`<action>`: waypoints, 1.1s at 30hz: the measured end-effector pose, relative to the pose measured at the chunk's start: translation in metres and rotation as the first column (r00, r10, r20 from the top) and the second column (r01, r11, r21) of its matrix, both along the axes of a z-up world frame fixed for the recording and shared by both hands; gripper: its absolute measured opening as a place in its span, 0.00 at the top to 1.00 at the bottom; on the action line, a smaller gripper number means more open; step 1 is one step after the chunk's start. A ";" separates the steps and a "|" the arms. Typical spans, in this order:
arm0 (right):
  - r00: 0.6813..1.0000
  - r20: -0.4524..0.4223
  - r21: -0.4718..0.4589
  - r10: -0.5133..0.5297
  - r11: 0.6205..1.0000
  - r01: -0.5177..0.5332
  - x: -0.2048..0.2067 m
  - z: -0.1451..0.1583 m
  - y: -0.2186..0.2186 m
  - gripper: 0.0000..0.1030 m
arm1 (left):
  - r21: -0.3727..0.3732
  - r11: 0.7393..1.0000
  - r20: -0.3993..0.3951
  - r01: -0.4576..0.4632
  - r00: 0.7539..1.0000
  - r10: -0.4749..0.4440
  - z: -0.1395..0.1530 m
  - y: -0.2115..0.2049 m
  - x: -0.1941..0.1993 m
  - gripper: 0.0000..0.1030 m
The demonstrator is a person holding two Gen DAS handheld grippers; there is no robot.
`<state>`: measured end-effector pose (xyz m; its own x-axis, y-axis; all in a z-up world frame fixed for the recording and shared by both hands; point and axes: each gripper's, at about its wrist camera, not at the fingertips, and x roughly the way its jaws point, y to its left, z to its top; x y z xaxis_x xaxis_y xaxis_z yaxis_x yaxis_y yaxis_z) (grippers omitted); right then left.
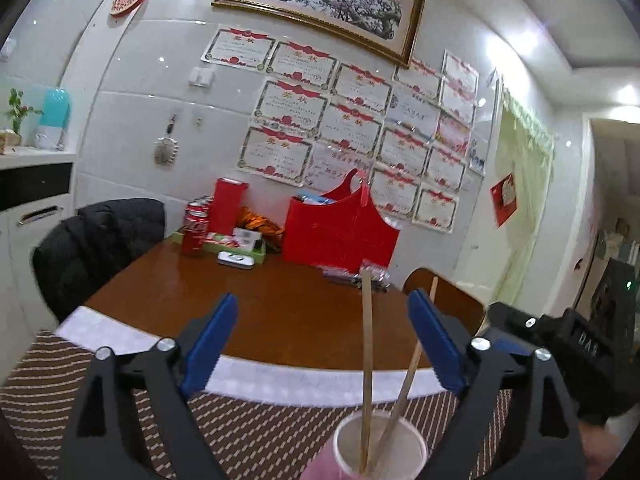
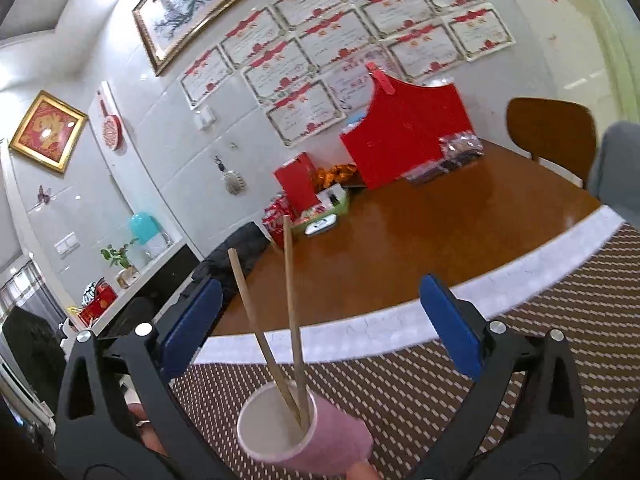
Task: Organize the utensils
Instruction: 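Move the right gripper back over the chopstick pile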
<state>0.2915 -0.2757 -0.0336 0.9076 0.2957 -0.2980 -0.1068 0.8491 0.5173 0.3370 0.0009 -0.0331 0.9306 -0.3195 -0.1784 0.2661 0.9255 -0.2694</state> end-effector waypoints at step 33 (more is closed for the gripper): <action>0.917 -0.393 -0.415 0.061 0.878 -0.236 -0.142 -0.065 0.046 0.06 | 0.305 0.936 -0.448 0.175 0.894 -0.021 -0.091 -0.008 -0.123 0.10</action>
<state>0.1498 -0.2294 -0.0984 0.6675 0.1737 -0.7241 -0.1330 0.9846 0.1136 0.2136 -0.0075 -0.1241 0.7023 -0.2555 -0.6645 0.2881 0.9555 -0.0629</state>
